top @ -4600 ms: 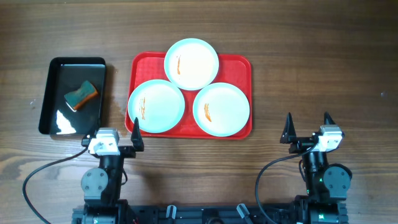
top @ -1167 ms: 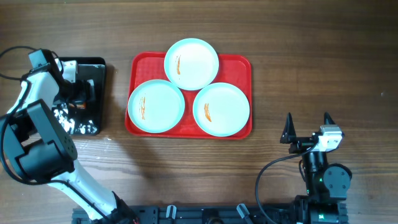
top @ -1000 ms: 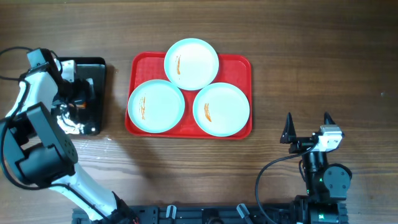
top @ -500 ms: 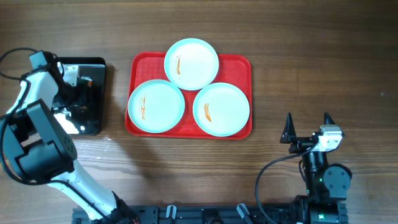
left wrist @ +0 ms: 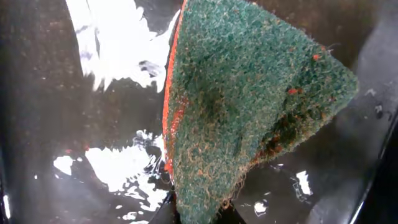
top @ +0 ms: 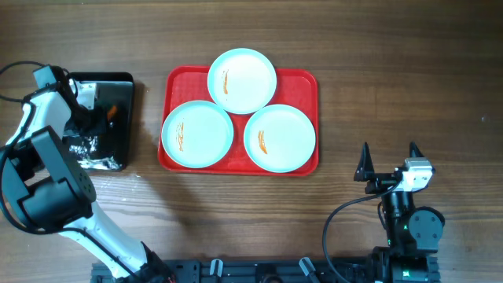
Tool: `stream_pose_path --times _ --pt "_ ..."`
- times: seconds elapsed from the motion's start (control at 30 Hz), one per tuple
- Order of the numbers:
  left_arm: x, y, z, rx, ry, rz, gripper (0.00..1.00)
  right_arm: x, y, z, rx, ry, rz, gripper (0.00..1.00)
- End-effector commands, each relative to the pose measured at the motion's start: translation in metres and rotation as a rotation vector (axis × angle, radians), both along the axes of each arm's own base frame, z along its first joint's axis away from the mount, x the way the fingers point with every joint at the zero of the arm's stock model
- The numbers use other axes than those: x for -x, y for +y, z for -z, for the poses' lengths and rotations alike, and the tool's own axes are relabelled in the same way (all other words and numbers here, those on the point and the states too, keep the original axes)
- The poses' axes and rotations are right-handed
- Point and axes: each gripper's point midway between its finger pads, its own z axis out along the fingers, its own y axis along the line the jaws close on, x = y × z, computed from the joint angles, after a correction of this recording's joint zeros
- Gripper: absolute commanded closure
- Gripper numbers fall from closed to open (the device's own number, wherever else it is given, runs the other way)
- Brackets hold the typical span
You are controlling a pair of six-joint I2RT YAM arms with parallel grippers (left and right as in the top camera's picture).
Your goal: Clean dirty plates on tray and stack at the side
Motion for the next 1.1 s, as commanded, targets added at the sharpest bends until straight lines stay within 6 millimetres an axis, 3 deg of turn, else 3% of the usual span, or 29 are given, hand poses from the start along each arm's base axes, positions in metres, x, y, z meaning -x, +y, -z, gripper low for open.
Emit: stream_pose_path --times 0.0,0.03,0.07,0.1,0.27,0.33,0.37,0.4,0.53,0.6,0.67,0.77,0.87,0.93,0.97,1.0,1.03,1.07 --pt "-0.003 0.006 -0.023 -0.029 -0.042 -0.001 0.96 0.000 -0.003 -0.002 -0.011 -0.010 0.015 0.00" --pt "-0.004 0.006 -0.027 -0.033 -0.053 -0.004 0.47 0.000 -0.003 -0.002 -0.011 -0.010 0.015 0.00" --pt "-0.004 0.006 -0.030 -0.036 -0.058 -0.004 0.07 0.000 -0.003 -0.002 -0.011 -0.010 0.015 0.00" --pt "-0.004 0.006 -0.030 -0.035 -0.058 -0.002 0.00 0.000 -0.003 -0.002 -0.011 -0.010 0.015 0.00" --pt "-0.024 0.012 -0.033 -0.062 -0.137 0.010 0.00 0.000 -0.003 -0.002 -0.011 -0.010 0.015 0.00" --pt "-0.028 -0.003 -0.025 0.011 -0.152 0.102 0.30 0.000 -0.003 -0.002 -0.011 -0.010 0.015 0.00" --pt "-0.027 -0.005 -0.018 0.025 -0.139 0.104 0.19 0.000 -0.003 -0.002 -0.012 -0.010 0.015 0.01" --pt "-0.026 -0.004 -0.011 0.028 -0.126 0.102 0.16 0.000 -0.003 -0.002 -0.012 -0.010 0.015 0.00" --pt "-0.026 -0.005 -0.001 0.040 -0.113 0.102 0.21 0.000 -0.003 -0.001 -0.012 -0.008 0.015 0.00" --pt "-0.024 -0.007 -0.001 0.048 -0.108 0.103 0.39 0.000 -0.003 -0.001 -0.012 -0.008 0.015 0.00" --pt "-0.022 -0.007 0.000 0.051 -0.100 0.102 0.92 0.000 -0.003 -0.001 -0.012 -0.008 0.015 0.01" --pt "-0.017 -0.008 0.001 0.054 -0.078 0.099 0.96 0.000 -0.003 -0.001 -0.012 -0.008 0.015 0.00" --pt "-0.006 0.004 -0.003 -0.010 -0.028 0.021 0.96 0.000 -0.003 -0.001 -0.012 -0.008 0.015 0.00" --pt "-0.003 0.002 -0.011 -0.008 -0.026 0.021 0.96 0.000 -0.003 -0.001 -0.012 -0.008 0.015 0.00" --pt "-0.003 0.001 -0.014 -0.009 -0.028 0.021 0.45 0.000 -0.003 -0.001 -0.012 -0.008 0.015 0.00" --pt "-0.003 0.001 -0.015 -0.010 -0.030 0.020 0.22 0.000 -0.003 -0.001 -0.012 -0.008 0.015 0.00" --pt "-0.004 0.001 -0.015 -0.012 -0.035 0.022 0.09 0.000 -0.003 -0.001 -0.012 -0.008 0.015 0.01" --pt "-0.011 0.000 -0.017 -0.002 -0.065 0.027 0.02 0.000 -0.003 -0.001 -0.012 -0.008 0.015 0.00"
